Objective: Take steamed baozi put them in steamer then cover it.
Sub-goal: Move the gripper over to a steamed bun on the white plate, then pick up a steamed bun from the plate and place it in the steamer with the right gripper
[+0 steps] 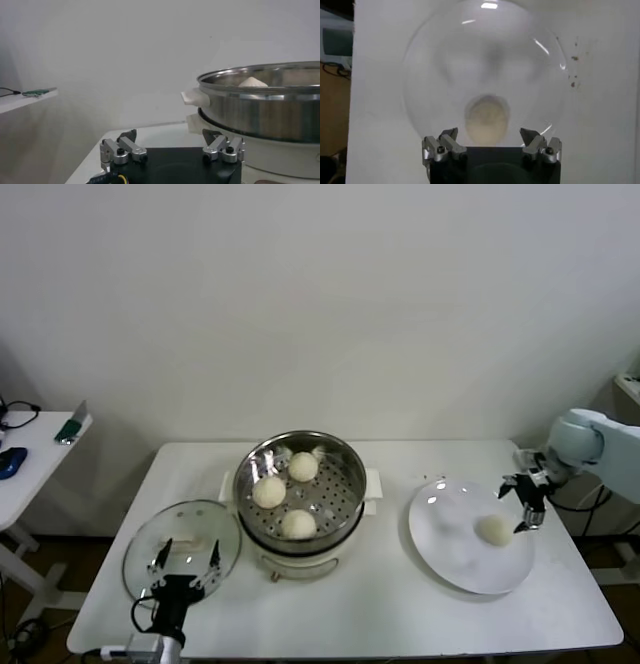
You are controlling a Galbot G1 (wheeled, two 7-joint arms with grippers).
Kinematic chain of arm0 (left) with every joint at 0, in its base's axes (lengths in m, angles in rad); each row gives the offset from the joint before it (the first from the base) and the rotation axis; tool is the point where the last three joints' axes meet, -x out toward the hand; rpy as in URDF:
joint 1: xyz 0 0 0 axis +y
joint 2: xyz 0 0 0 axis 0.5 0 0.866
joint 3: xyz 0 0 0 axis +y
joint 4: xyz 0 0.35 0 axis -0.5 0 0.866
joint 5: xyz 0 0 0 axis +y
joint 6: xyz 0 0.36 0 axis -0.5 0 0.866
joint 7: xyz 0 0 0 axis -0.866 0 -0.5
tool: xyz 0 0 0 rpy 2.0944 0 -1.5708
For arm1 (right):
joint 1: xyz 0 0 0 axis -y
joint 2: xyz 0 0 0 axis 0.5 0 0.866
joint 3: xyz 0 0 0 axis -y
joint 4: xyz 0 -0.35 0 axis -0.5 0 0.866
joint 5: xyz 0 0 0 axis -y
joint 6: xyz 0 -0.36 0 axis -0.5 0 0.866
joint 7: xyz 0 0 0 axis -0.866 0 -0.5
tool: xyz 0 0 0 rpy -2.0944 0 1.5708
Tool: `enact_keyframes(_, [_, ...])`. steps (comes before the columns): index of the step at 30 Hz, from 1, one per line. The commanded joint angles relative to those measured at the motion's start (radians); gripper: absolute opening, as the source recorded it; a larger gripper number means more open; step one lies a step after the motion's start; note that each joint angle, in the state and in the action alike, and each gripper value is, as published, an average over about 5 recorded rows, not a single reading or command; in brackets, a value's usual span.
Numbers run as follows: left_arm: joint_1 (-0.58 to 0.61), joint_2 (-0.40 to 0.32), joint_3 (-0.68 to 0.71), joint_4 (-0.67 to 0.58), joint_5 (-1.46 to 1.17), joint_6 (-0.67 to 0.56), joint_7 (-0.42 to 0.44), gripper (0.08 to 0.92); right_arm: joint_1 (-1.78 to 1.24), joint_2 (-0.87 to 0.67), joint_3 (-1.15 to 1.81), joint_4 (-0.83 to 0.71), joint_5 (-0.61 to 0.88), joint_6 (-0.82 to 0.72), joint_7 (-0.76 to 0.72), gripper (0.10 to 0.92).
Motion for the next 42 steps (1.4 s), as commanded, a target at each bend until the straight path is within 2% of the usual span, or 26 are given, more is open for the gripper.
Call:
enact_keyframes(1, [0.001,-0.002,0.000,0.002,0.001,0.000,0.000,0.823,-0.198,0.015,0.173,-0.084,-0.080,-0.022,0.020,0.823])
enact_keyframes(23, [0.003,-0.001,0.000,0.005,0.001,-0.003,-0.002,0.823,-0.251,0.082,0.233,-0.130,-0.110,-0.040,0.050,0.817])
enact_keyframes(29, [0.001,-0.002,0.001,0.006,0.001,-0.002,-0.002,0.823,-0.248,0.080,0.237,-0.124,-0.105,-0.040,0.042,0.735])
enact_keyframes(33, [0.001,-0.003,0.000,0.006,0.001,-0.002,-0.002,0.823,-0.230,0.074,0.229,-0.110,-0.099,-0.039,0.037,0.722])
enact_keyframes(38, [-0.002,-0.006,-0.001,0.007,0.002,-0.002,-0.002,0.823,-0.076,0.051,0.103,-0.048,-0.040,-0.038,0.027,0.708])
enact_keyframes(42, [0.000,-0.003,-0.002,0.004,0.004,-0.002,-0.001,0.823,0.206,0.047,-0.142,0.043,0.090,-0.036,0.021,0.704])
